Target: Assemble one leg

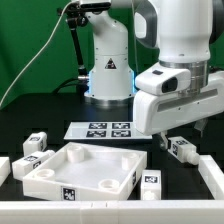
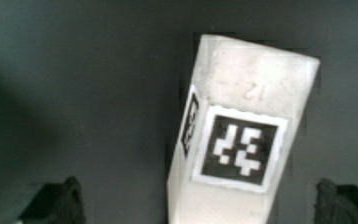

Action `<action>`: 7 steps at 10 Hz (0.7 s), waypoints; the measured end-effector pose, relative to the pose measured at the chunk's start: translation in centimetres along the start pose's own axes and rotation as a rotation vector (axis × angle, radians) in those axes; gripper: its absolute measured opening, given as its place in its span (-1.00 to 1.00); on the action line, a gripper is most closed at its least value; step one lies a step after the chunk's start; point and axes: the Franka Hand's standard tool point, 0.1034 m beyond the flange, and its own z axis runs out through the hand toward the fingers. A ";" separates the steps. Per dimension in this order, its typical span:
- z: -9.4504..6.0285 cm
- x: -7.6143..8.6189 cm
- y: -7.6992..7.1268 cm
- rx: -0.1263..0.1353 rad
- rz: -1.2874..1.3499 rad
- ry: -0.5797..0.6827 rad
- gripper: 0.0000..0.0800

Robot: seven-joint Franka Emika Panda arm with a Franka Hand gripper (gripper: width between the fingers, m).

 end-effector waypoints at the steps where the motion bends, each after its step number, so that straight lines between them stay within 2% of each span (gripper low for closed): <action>1: 0.3 -0.1 -0.1 0.002 0.000 -0.001 0.62; 4: 1.1 -0.2 -0.3 0.006 -0.001 -0.001 0.62; 6: 1.0 -0.1 -0.2 0.005 -0.001 0.001 -0.09; 7: 1.0 -0.1 -0.2 0.005 -0.001 0.001 -0.09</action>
Offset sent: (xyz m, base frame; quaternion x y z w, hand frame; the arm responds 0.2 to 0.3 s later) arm -0.0007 0.0048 -0.0067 -0.0021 0.0101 0.0072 0.9999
